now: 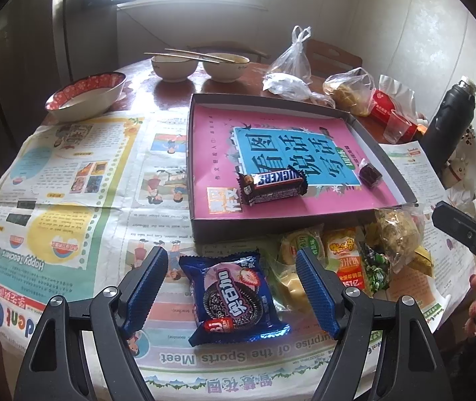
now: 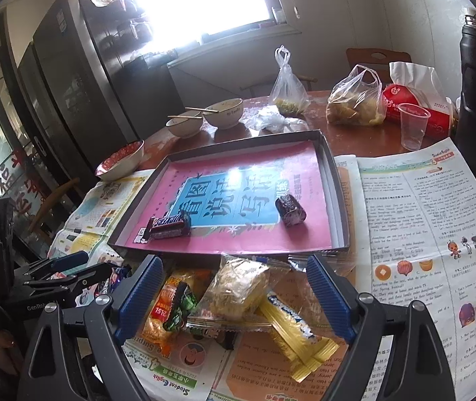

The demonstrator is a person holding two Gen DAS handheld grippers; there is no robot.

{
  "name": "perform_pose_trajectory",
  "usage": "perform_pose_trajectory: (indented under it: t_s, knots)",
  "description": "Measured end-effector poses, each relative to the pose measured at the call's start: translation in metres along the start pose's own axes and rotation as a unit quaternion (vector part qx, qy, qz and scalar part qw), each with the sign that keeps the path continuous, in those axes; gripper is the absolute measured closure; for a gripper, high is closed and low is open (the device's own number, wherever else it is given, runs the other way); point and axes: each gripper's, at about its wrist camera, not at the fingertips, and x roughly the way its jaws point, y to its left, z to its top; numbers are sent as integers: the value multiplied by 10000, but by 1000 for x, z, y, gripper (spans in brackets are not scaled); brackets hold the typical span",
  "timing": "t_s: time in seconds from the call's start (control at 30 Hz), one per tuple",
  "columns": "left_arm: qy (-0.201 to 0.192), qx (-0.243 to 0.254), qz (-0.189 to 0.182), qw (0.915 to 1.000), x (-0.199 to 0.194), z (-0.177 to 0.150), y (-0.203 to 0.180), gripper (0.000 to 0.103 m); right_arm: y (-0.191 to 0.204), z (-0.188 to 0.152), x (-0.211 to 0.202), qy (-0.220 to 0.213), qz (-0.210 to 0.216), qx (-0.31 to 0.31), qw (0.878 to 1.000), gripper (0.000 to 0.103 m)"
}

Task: Organize snacks
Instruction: 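Withdraw both open tools from the tray back toward the snack pile, then grasp the blue cookie pack with the left tool while the right tool grasps the clear pastry bag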

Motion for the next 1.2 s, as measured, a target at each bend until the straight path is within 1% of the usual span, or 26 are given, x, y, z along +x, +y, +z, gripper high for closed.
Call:
perform_pose_trajectory:
  t_s: [0.27, 0.5, 0.63, 1.07, 1.2]
  knots:
    - [145, -43, 29, 9999, 6, -7, 4, 23, 4, -7, 7, 228, 0, -39, 9997, 15]
    - [273, 14, 85, 9996, 13, -11, 4, 23, 9, -11, 11, 323, -14, -125, 9994, 15]
    - [436, -29, 143, 9989, 19, -14, 5, 23, 9, -12, 15, 381, -39, -138, 9992, 15]
    - [711, -152, 338, 9968, 36, -18, 11, 23, 2, -14, 31, 561, -312, -34, 9979, 15]
    - [677, -98, 395, 9969, 39, -18, 9, 23, 5, -14, 38, 600, -403, -79, 9974, 15]
